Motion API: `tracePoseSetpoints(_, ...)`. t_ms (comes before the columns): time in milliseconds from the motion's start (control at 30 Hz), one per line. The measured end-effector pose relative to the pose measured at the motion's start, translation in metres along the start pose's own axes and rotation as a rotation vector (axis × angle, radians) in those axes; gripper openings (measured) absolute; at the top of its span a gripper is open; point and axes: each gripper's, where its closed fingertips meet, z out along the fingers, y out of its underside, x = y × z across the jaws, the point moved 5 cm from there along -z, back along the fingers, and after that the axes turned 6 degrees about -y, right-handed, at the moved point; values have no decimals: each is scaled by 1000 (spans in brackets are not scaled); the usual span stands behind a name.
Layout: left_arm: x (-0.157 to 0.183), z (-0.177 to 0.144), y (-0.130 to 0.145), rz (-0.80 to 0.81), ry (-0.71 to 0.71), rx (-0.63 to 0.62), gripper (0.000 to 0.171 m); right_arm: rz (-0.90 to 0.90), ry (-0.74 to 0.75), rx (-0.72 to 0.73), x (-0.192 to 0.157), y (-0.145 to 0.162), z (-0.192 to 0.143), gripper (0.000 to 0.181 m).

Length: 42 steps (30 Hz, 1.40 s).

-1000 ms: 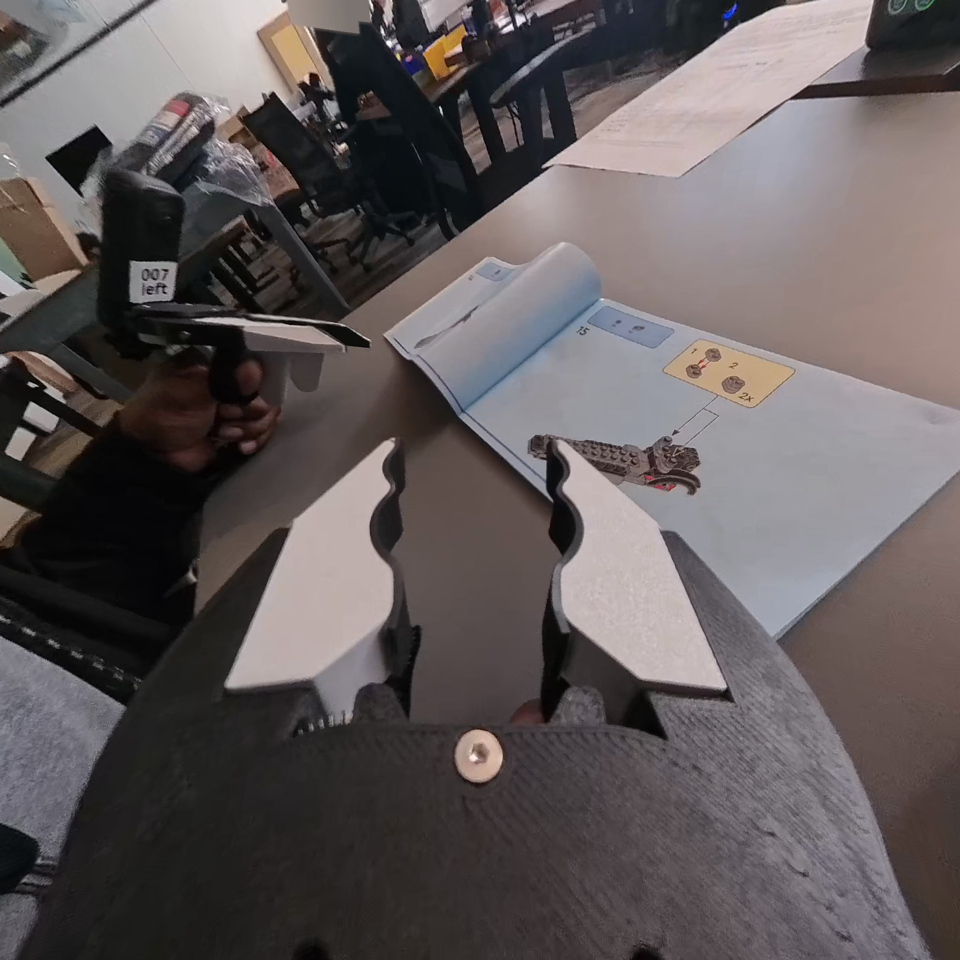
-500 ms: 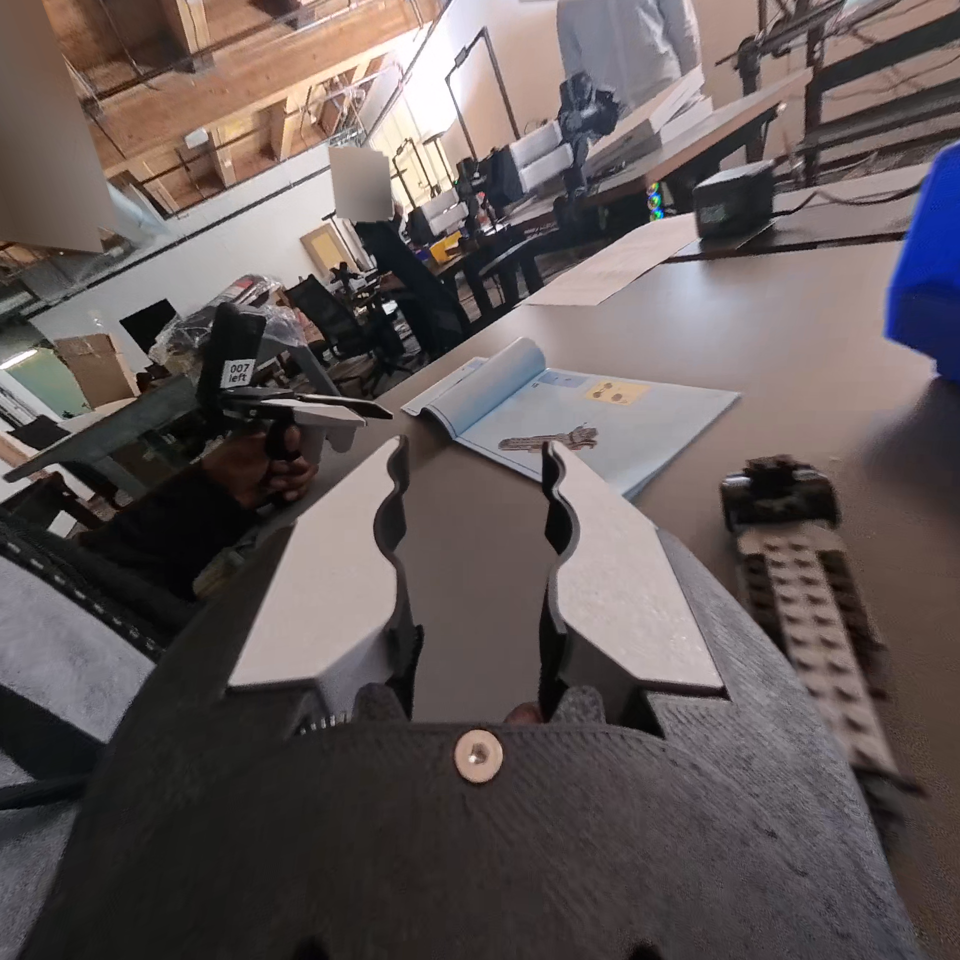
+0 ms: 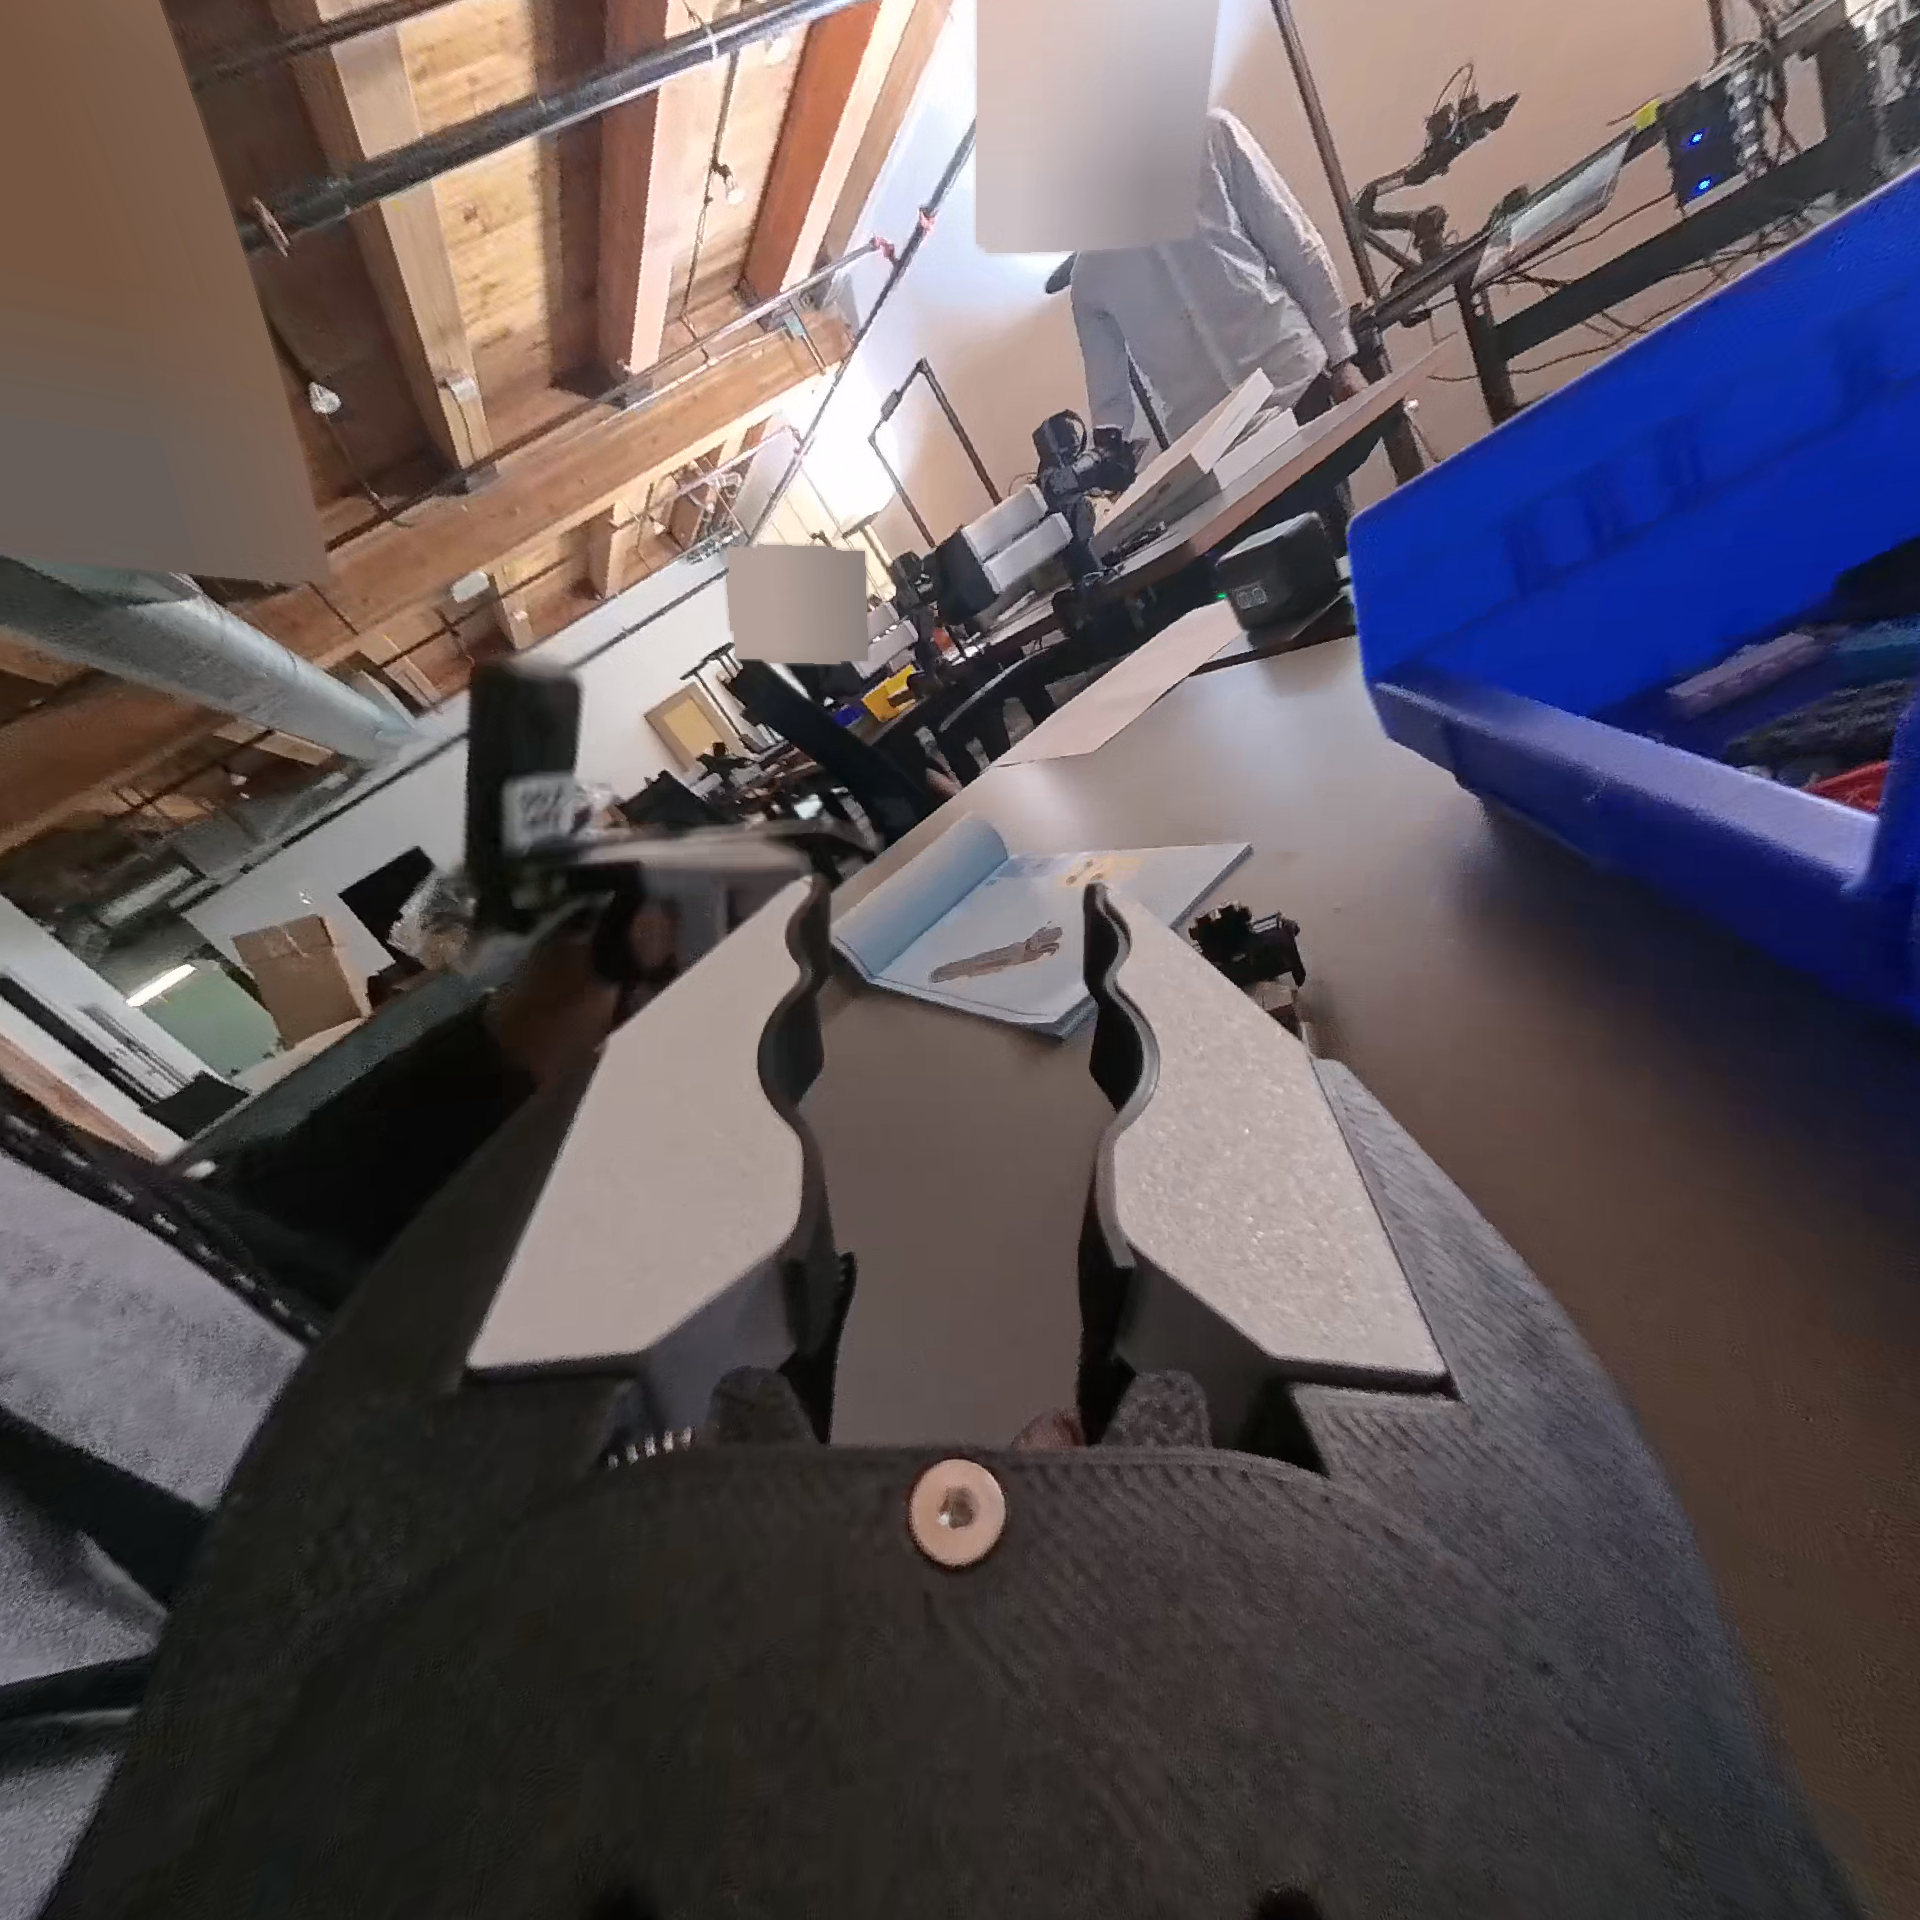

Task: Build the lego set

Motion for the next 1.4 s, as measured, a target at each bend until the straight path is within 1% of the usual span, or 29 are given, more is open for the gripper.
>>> tracePoseSetpoints(67,22,41,-49,110,76,-20,51,28,-19,7,1,-1,-3,51)
tracePoseSetpoints(133,49,88,-97,279,154,-59,49,43,-33,4,1,-1,-5,51)
tracePoseSetpoints(167,62,113,-116,378,190,-95,47,49,-39,2,1,-1,-6,51)
tracePoseSetpoints(233,84,164,-143,568,257,-187,47,60,-55,-5,0,-1,-7,51)
tracePoseSetpoints(267,93,188,-151,647,287,-237,46,65,-62,-9,0,-1,-8,51)
tracePoseSetpoints(333,106,234,-153,789,366,-349,44,70,-71,-15,0,-1,-9,51)
tracePoseSetpoints(367,108,255,-150,860,394,-399,40,72,-75,-19,0,-1,-10,51)
tracePoseSetpoints(433,104,293,-134,985,442,-505,35,82,-85,-21,1,-1,-10,51)
tracePoseSetpoints(500,98,320,-113,1029,491,-620,31,91,-97,-25,1,-1,-10,51)
tracePoseSetpoints(567,92,336,-94,1072,517,-695,27,102,-110,-35,0,-1,-10,51)
tracePoseSetpoints(633,86,345,-84,1129,508,-726,24,116,-124,-44,0,0,-9,51)
tracePoseSetpoints(700,85,349,-81,1133,511,-732,22,130,-134,-49,1,0,-9,51)
tracePoseSetpoints(833,84,354,-80,1139,514,-739,20,153,-146,-47,2,0,-10,51)
tracePoseSetpoints(1067,81,362,-72,1169,505,-795,11,167,-148,-34,3,-1,-11,51)
tracePoseSetpoints(1133,81,361,-75,1166,495,-783,9,167,-147,-34,3,-1,-11,51)
tracePoseSetpoints(1200,85,356,-82,1138,500,-739,9,167,-148,-34,3,-1,-11,51)
tracePoseSetpoints(1267,90,345,-96,1079,501,-674,9,169,-149,-33,3,-2,-11,51)
tracePoseSetpoints(1333,95,325,-112,1013,490,-597,9,173,-150,-31,4,-2,-12,51)
tracePoseSetpoints(1400,98,295,-125,937,478,-521,9,180,-152,-29,4,-2,-12,51)
